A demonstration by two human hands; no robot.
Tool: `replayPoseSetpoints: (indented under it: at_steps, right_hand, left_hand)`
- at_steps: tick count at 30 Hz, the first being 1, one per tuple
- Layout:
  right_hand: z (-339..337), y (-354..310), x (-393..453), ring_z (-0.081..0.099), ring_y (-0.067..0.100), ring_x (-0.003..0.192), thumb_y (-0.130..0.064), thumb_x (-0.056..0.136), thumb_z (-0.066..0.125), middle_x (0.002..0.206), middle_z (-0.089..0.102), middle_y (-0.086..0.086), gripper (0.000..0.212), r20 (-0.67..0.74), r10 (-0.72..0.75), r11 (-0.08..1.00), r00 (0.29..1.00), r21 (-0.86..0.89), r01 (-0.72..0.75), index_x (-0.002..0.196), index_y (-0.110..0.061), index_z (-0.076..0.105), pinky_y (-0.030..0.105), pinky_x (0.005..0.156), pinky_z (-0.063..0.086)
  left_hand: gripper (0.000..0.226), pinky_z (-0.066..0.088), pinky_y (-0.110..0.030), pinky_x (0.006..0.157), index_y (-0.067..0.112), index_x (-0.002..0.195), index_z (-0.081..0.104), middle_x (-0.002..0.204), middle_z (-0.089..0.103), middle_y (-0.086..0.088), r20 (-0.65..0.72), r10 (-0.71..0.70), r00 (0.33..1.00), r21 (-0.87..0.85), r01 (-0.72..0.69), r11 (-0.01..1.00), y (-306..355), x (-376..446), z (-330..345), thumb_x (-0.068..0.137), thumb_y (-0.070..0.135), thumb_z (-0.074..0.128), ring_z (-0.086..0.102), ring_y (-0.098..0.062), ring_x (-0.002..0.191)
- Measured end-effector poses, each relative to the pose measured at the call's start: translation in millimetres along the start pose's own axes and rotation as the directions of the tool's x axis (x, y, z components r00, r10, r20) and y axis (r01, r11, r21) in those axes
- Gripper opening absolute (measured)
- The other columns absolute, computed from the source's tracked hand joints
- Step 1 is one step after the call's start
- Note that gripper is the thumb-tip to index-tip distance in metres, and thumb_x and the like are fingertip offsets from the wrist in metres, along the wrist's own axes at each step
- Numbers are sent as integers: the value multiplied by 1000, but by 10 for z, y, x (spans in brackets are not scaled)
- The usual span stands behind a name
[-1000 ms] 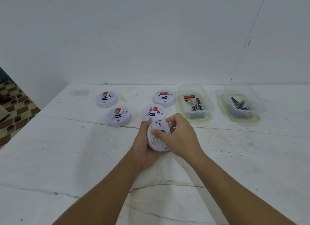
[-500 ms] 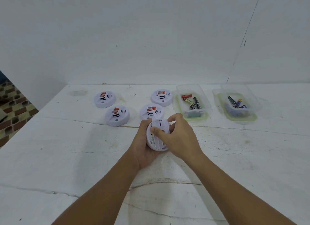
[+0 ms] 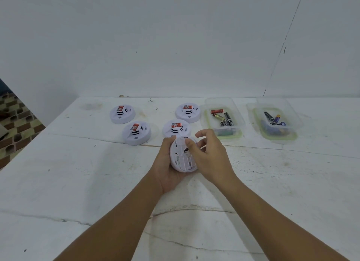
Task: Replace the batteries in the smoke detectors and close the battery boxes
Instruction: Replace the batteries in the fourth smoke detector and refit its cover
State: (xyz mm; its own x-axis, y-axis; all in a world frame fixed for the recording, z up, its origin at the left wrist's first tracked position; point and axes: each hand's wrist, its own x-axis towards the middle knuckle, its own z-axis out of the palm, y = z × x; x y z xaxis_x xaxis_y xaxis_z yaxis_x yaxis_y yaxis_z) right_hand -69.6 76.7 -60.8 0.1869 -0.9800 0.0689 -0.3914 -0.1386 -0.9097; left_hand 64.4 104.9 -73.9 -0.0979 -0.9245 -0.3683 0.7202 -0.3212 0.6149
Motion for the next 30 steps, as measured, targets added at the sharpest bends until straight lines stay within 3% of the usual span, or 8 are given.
replayPoseSetpoints:
  at_steps: [6, 10, 13, 18, 22, 25, 27, 30]
  right_hand:
    - [-81, -8, -12, 68, 12, 85, -50, 94, 71, 101, 69, -4, 24, 73, 16, 991, 997, 133, -25, 110, -35, 61, 25, 66, 50]
    - [-92, -85, -32, 68, 3, 97, -52, 95, 69, 101, 72, -12, 24, 76, 101, 937, 992, 329, -120, 109, -33, 63, 25, 79, 47]
    - [-65, -121, -44, 72, 8, 100, -52, 99, 63, 106, 75, -10, 23, 89, 125, 888, 988, 434, -152, 107, -32, 67, 34, 94, 52]
    - [-77, -161, -73, 75, 14, 100, -33, 106, 56, 113, 78, -3, 25, 290, 168, 738, 942, 597, -315, 119, -20, 72, 44, 112, 47]
    - [-73, -126, -98, 74, 16, 102, -34, 106, 56, 117, 78, 0, 27, 327, 153, 692, 933, 638, -337, 122, -20, 73, 44, 112, 45]
    - [-75, -101, -87, 73, 19, 108, -43, 105, 55, 121, 76, 1, 37, 360, 174, 663, 917, 645, -379, 128, -19, 71, 42, 108, 48]
    - [-84, -83, -91, 71, 19, 113, -37, 103, 60, 122, 76, -1, 32, 376, 146, 705, 915, 609, -363, 129, -22, 71, 40, 107, 49]
    - [-79, -48, -116, 70, 14, 112, -34, 99, 68, 117, 76, -6, 28, 372, 96, 816, 923, 502, -287, 127, -32, 70, 35, 105, 51]
  left_hand:
    - [53, 54, -47, 96, 13, 142, 61, 132, 66, -19, -74, 78, 994, 78, -73, 994, 141, 13, 79, 100, 46, 57, 66, -35, 114]
    - [57, 48, -45, 106, 14, 141, 60, 132, 66, -21, -68, 238, 969, 307, -206, 929, 244, -29, 141, 97, 50, 63, 62, -28, 118]
    - [38, 52, -34, 91, 25, 133, 60, 129, 66, -2, -10, 362, 932, 517, -305, 800, 261, -123, 269, 103, 48, 56, 63, -17, 114]
    - [27, 48, -19, 75, 39, 130, 55, 127, 62, 12, 50, 449, 892, 700, -352, 622, 251, -218, 305, 105, 48, 51, 63, -4, 110]
    - [27, 50, -22, 79, 38, 129, 59, 127, 65, 12, 26, 439, 898, 676, -339, 654, 251, -240, 263, 104, 47, 54, 65, -4, 111]
    - [31, 56, -39, 96, 39, 128, 62, 128, 67, 9, -9, 427, 904, 648, -320, 691, 240, -228, 221, 101, 53, 57, 65, -16, 119]
    - [45, 53, -49, 104, 39, 129, 63, 129, 68, 6, -25, 421, 907, 620, -317, 718, 238, -244, 221, 91, 62, 61, 65, -21, 121]
    - [59, 52, -52, 104, 37, 132, 64, 131, 67, -3, -31, 401, 915, 581, -310, 752, 219, -252, 212, 83, 68, 61, 64, -30, 123]
